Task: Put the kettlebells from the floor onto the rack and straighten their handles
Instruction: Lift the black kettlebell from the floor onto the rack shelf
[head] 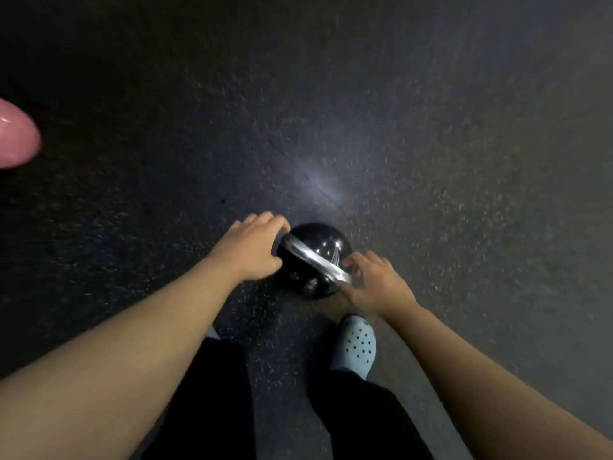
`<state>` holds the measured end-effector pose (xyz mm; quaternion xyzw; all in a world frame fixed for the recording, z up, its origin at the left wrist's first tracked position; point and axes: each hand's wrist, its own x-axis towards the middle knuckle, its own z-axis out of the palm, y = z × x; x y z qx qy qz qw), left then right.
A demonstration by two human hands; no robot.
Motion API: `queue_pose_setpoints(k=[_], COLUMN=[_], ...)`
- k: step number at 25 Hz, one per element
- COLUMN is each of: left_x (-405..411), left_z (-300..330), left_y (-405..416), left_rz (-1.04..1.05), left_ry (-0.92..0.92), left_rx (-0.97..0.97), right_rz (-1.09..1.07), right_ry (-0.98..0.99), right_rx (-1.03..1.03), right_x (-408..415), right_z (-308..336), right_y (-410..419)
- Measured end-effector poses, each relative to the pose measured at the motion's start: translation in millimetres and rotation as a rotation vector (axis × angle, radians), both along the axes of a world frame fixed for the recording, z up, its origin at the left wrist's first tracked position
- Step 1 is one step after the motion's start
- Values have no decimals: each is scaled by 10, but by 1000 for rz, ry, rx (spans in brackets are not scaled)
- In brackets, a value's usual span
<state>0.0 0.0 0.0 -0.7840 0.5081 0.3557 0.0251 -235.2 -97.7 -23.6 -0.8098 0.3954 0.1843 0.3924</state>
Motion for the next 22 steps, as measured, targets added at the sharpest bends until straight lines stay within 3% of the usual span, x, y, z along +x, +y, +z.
queue_pose_setpoints(k=[5, 10, 14, 22], left_x=[-27, 37, 205, 1079], left_z=[-928, -1077, -731, 600], left_y=[-174, -195, -39, 142], left_rz=[-188, -200, -107, 117], left_ry=[90, 278, 347, 350], left_rx=[35, -10, 25, -159], right_rz=[-52, -38, -15, 122], right_ry=[1, 80, 41, -144], right_rx=[-20, 84, 57, -82], right_x=[193, 275, 560, 1703], right_z=[-823, -835, -400, 959], right_y=[178, 111, 24, -123])
